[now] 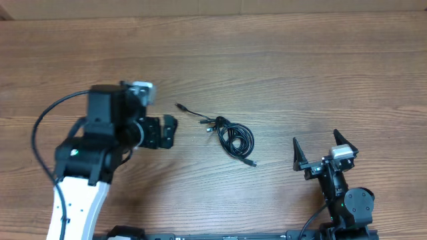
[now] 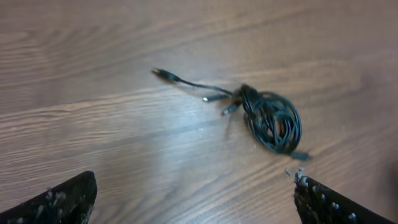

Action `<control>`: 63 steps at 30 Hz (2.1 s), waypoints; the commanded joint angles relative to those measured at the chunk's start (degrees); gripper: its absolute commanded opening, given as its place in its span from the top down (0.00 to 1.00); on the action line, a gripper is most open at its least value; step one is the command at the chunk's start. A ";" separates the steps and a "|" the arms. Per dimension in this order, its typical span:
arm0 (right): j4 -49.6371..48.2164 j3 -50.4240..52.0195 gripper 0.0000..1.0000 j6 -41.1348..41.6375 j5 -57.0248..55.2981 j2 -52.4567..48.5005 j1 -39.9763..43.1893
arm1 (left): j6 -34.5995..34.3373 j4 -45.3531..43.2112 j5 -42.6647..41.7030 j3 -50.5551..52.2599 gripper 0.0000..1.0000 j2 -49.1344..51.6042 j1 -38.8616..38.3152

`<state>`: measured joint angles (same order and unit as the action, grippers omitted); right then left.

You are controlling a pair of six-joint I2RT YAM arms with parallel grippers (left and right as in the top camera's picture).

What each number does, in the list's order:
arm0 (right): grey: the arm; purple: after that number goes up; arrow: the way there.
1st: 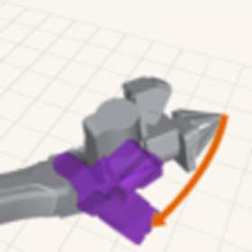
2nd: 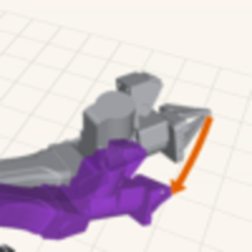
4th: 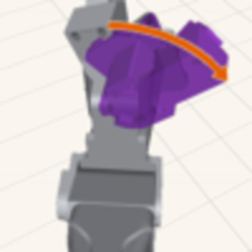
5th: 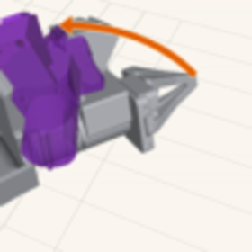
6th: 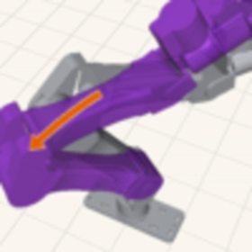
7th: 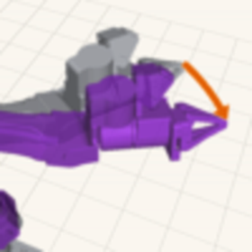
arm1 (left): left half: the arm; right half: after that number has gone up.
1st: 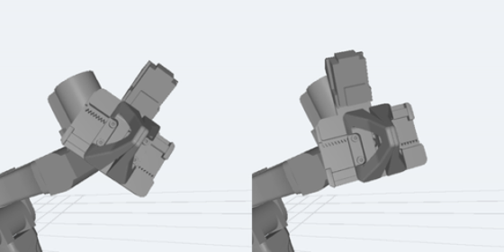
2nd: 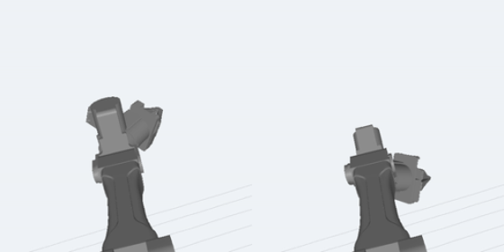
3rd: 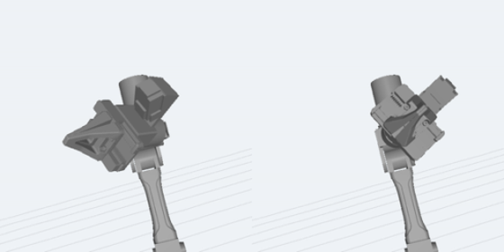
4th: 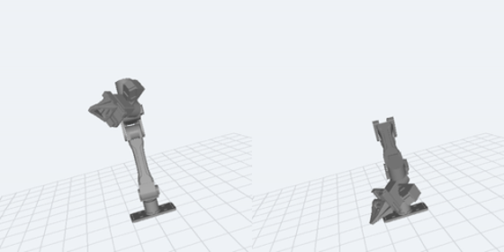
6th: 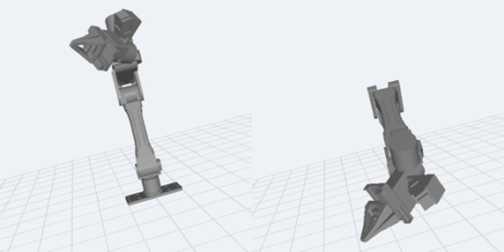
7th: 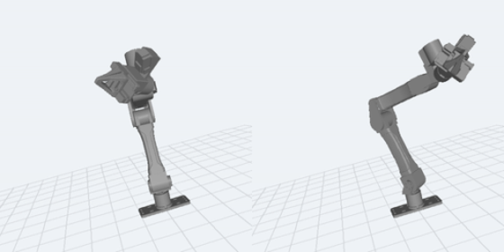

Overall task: Untangle cables
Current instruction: 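Move the left gripper forward over the black cable bundle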

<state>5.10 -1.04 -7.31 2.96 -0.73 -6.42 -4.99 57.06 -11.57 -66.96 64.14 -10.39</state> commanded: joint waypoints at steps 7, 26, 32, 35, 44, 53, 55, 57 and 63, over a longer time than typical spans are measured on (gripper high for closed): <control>-0.37 0.57 0.00 -0.07 -0.37 0.57 0.15 | -6.91 -0.46 5.18 -1.64 0.00 6.88 -11.54; -0.37 0.57 0.00 -0.07 -0.37 0.57 0.15 | -21.55 -9.66 6.43 -1.62 0.00 24.59 -22.64; -0.35 0.57 0.00 -0.07 -0.37 0.57 0.15 | -33.79 -8.52 10.64 -1.62 0.00 29.11 -24.61; -0.37 0.57 0.00 -0.07 -0.37 0.57 0.15 | -36.52 -9.73 10.82 -1.62 0.01 31.34 -26.88; -0.37 0.57 0.00 -0.07 -0.37 0.57 0.15 | -45.72 -11.78 16.11 -1.62 0.00 36.48 -30.25; -0.37 0.57 0.00 -0.07 -0.37 0.57 0.15 | -48.41 -16.57 16.92 -1.62 0.01 36.83 -30.14; -0.35 0.57 0.00 -0.07 -0.37 0.57 0.15 | -48.41 -17.53 17.51 -1.62 0.01 36.83 -30.14; -0.35 0.57 0.00 -0.07 -0.37 0.57 0.15 | -48.41 -18.18 18.03 -1.62 0.01 36.83 -30.12; -0.37 0.57 0.00 -0.07 -0.37 0.57 0.15 | -48.37 -18.29 18.21 -1.62 0.01 36.83 -30.12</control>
<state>5.08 -1.04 -7.31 2.96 -0.73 -6.42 -52.42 38.94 5.19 -67.24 100.53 -40.64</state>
